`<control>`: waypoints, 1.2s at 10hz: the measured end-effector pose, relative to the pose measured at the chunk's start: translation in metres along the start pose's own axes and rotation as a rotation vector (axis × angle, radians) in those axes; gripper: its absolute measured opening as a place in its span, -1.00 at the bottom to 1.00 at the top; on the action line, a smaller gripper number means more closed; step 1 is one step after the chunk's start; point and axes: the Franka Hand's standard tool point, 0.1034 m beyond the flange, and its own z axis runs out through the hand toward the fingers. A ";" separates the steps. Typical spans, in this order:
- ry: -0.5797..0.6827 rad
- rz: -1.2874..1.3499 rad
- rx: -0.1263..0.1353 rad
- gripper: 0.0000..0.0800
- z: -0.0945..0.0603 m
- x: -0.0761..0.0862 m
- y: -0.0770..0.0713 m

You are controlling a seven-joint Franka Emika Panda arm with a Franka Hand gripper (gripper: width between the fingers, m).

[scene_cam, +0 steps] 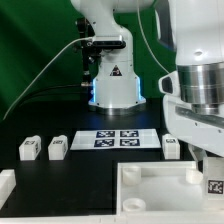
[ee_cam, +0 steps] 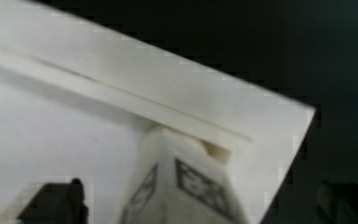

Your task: Assemble one leg

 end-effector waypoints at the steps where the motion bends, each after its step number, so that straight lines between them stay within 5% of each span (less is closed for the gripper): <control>1: 0.001 -0.085 -0.001 0.62 0.000 0.001 0.000; 3: 0.005 -0.338 -0.004 0.62 0.000 0.002 0.001; 6: 0.042 -0.906 -0.049 0.62 -0.006 0.008 -0.004; 8: 0.040 -1.039 -0.057 0.62 -0.004 0.009 -0.003; 10: 0.041 -0.996 -0.055 -0.09 -0.004 0.008 -0.003; 12: 0.044 -0.879 -0.054 -0.27 -0.004 0.010 -0.001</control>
Offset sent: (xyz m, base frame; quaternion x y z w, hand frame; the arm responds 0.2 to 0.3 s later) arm 0.0055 -0.0071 0.0111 -0.0372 0.0400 -0.4585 0.8870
